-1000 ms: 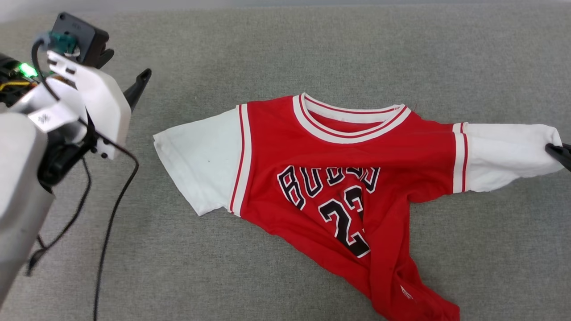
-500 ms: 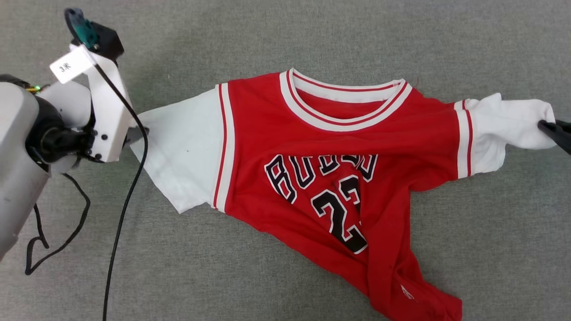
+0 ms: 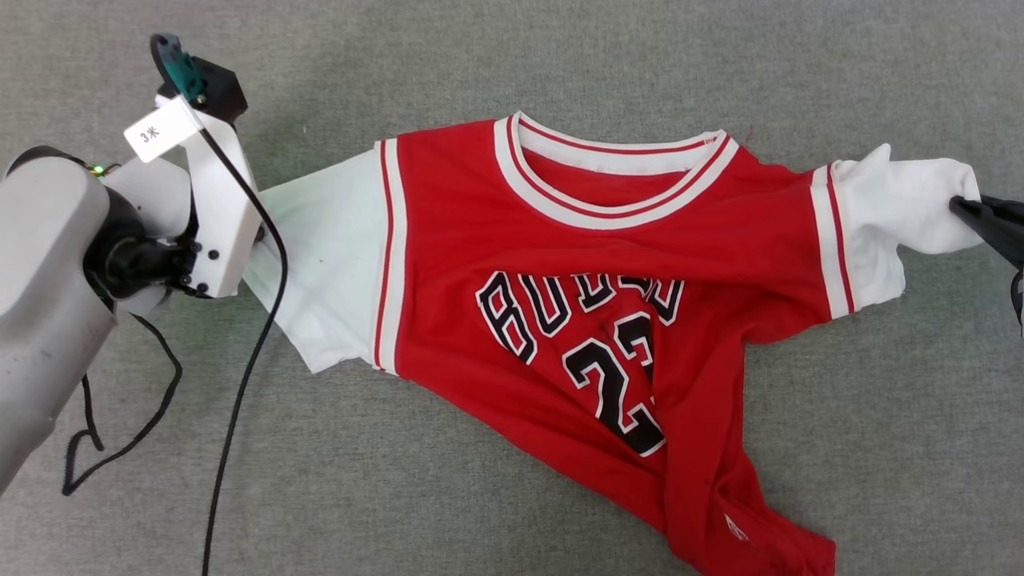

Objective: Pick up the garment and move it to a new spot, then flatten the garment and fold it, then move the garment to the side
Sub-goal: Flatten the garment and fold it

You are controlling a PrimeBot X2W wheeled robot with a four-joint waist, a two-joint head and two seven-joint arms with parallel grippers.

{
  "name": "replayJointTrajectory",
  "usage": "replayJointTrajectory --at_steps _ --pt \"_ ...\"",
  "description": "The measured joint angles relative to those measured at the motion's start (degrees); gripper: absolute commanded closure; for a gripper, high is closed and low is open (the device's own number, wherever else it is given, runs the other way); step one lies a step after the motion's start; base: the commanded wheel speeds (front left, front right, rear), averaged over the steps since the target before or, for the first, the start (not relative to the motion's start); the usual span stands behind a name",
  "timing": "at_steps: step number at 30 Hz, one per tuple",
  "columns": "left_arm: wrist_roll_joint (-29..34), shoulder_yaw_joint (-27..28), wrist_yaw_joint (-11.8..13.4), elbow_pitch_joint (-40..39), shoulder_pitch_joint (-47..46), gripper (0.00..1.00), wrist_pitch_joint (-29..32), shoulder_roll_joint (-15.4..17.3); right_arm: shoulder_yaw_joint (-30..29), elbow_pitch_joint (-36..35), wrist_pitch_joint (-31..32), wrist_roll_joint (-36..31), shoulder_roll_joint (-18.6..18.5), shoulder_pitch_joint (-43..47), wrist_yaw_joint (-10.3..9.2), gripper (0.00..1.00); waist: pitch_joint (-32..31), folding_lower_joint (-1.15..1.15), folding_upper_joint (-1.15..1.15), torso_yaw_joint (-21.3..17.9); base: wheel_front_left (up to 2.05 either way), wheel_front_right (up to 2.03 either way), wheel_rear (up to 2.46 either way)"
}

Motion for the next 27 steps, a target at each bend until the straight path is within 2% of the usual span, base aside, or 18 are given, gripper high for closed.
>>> replayJointTrajectory --at_steps 8,13,21,27 --pt "-0.52 -2.60 -0.02 -1.45 0.02 1.00 -10.67 0.70 1.67 1.85 -3.86 -1.01 -0.43 -1.06 0.00 1.00 -5.09 0.01 0.00 1.72 0.00 0.00 0.00" --pt "-1.09 -3.60 -0.02 -4.77 -0.47 1.00 -17.30 3.69 2.26 3.07 -7.31 -0.92 -1.41 -1.06 0.01 1.00 -9.65 0.01 0.00 2.99 0.00 0.00 0.00" --pt "0.14 -3.32 -0.02 -9.23 -1.81 1.00 -27.07 7.35 2.46 2.80 -11.00 0.04 -5.01 -2.45 0.01 1.00 -16.13 0.00 0.00 4.73 0.00 0.00 0.00" --pt "2.44 -1.24 0.22 -11.78 -5.03 1.00 -31.79 7.87 1.29 1.57 -14.88 -1.13 -6.87 -5.98 0.01 1.00 -18.97 0.00 0.00 5.57 0.00 0.00 0.00"
